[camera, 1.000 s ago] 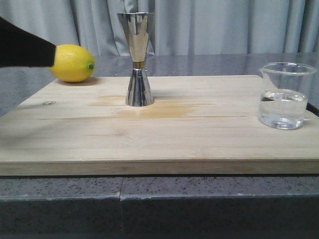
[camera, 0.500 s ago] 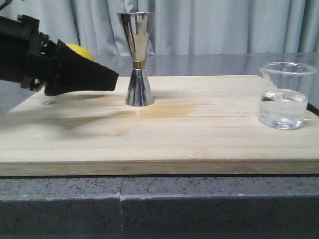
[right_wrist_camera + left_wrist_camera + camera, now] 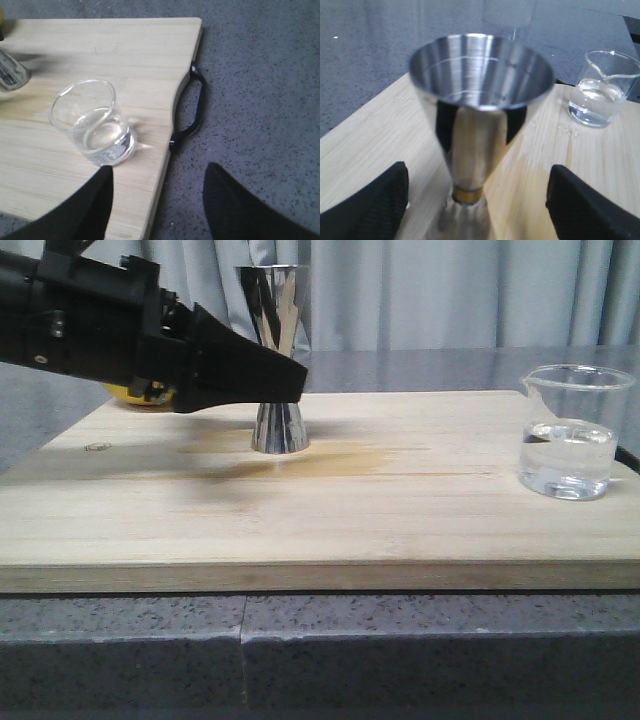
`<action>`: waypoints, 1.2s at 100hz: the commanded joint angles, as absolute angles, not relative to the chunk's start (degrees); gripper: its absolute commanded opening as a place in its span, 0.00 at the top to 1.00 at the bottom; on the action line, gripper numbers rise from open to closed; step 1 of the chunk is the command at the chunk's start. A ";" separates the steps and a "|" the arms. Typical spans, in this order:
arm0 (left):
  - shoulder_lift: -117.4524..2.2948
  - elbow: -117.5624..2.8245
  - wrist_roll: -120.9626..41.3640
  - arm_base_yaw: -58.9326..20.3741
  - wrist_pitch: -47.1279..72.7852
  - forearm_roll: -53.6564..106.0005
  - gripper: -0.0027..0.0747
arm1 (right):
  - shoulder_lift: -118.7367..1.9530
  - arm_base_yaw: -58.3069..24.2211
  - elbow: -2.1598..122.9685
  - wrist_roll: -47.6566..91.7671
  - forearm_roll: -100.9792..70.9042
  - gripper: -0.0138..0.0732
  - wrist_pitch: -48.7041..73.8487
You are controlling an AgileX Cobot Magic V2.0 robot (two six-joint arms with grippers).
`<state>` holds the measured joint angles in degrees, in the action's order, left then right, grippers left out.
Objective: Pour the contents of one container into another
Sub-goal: 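Lift the steel jigger upward with the left gripper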
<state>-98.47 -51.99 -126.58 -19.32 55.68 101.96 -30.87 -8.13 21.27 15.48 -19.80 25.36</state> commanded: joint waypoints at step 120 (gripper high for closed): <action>-95.91 -63.81 -119.41 -20.69 67.34 105.92 0.99 | -37.70 -11.59 22.71 23.35 -20.84 0.44 21.37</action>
